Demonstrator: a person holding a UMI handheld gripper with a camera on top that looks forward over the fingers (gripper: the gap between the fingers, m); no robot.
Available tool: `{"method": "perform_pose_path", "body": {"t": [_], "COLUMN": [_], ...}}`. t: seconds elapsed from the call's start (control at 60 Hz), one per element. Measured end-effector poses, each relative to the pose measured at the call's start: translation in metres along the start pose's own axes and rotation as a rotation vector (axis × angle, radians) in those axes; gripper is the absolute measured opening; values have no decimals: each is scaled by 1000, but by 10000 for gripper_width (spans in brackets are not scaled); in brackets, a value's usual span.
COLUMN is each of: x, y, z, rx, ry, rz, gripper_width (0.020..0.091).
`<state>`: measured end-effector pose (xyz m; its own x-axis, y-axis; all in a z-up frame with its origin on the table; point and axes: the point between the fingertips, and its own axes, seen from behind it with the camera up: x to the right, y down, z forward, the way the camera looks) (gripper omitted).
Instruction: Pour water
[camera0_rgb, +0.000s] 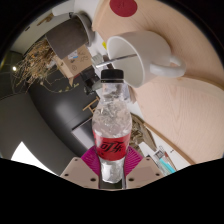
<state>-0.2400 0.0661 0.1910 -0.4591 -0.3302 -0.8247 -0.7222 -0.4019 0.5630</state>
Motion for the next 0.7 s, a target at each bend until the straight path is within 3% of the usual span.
{"method": "perform_pose_path", "body": {"t": [0.167,0.367,0.583,0.7], "x": [-11,-67,-164,-187], "y": [6,13,-26,-70], "z": [-9,-28,-75,-96], "rx": [-18,-13,135,212], "ry": [27,33,7,80], "rz": [-148,-695,-1302,-1528], "gripper_width": [255,258,257,257]}}
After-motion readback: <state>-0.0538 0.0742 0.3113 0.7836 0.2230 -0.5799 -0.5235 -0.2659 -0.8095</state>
